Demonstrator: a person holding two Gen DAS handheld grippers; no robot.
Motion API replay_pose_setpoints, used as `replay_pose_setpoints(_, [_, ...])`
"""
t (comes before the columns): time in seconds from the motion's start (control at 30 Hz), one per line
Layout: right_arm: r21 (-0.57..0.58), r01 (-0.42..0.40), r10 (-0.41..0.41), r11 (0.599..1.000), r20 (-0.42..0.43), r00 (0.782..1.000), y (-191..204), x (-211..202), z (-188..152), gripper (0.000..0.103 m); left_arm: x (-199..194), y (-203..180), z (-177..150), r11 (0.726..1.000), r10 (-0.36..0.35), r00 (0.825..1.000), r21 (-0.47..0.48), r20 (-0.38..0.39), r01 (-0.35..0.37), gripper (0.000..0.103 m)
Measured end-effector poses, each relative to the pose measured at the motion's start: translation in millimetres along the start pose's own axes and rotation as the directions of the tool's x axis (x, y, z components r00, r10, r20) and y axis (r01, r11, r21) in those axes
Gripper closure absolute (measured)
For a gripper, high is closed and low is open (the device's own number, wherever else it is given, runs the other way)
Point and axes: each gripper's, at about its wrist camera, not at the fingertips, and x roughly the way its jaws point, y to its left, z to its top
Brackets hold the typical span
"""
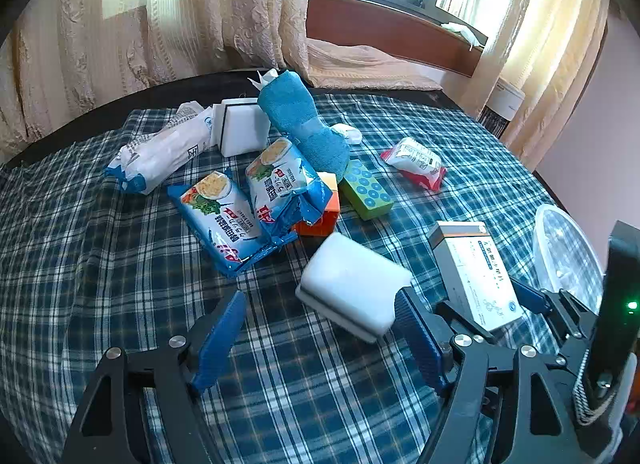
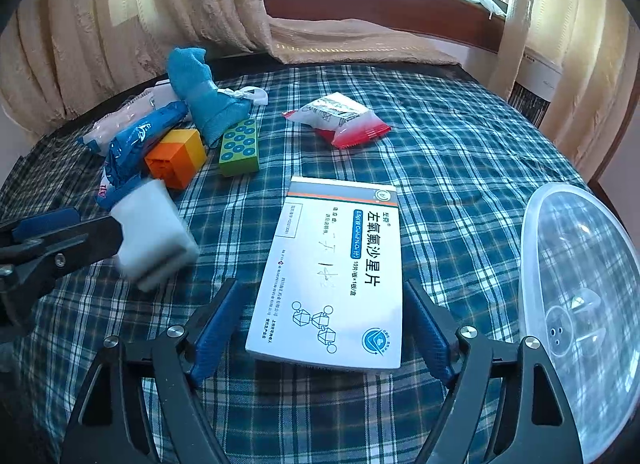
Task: Organize objects
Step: 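Carry the sponge block with the left gripper while the right carries the box toward the basin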
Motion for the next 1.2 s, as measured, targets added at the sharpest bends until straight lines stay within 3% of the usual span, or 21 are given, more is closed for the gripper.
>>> replay_pose_setpoints(0.3, [0.008, -0.010, 0.010, 1.000, 0.002, 1.000, -0.4, -0.2, 0.0, 0.020, 8.4, -14.7, 0.2, 0.997, -0.006, 0.999, 0.083, 0.038, 0.003, 0.010])
replay_pose_setpoints(0.43, [0.006, -0.007, 0.007, 1.000, 0.001, 1.000, 0.5, 0.4, 0.3, 0.020, 15.3, -22.0, 0.2, 0.991, 0.030, 0.998, 0.131, 0.060, -0.038, 0.009])
replay_pose_setpoints(0.57, [0.006, -0.006, 0.006, 1.000, -0.001, 1.000, 0.4, 0.7, 0.1, 0.020, 28.7, -20.3, 0.9, 0.990, 0.047, 0.999, 0.132, 0.027, -0.050, 0.009])
replay_pose_setpoints(0.8, [0.001, 0.001, -0.001, 1.000, -0.001, 1.000, 2.3, 1.2, -0.6, 0.019, 26.6, -22.3, -1.8, 0.990, -0.011, 1.000, 0.144, -0.006, 0.012, 0.035])
replay_pose_setpoints(1.03, [0.001, 0.011, -0.011, 1.000, 0.001, 1.000, 2.3, 1.0, -0.9, 0.023, 8.9, -18.8, -0.1, 0.992, -0.014, 0.999, 0.124, 0.033, 0.010, 0.035])
replay_pose_setpoints(1.1, [0.007, 0.019, -0.019, 1.000, 0.010, 1.000, 0.4, -0.8, -1.3, 0.034, 3.0, -15.7, 1.6, 0.994, -0.017, 0.999, 0.109, 0.048, 0.011, 0.035])
replay_pose_setpoints(1.2, [0.015, 0.021, -0.021, 1.000, 0.015, 1.000, -1.0, -1.8, -1.4, 0.038, -4.6, -13.6, 3.5, 0.995, -0.020, 0.998, 0.096, 0.067, 0.013, 0.035])
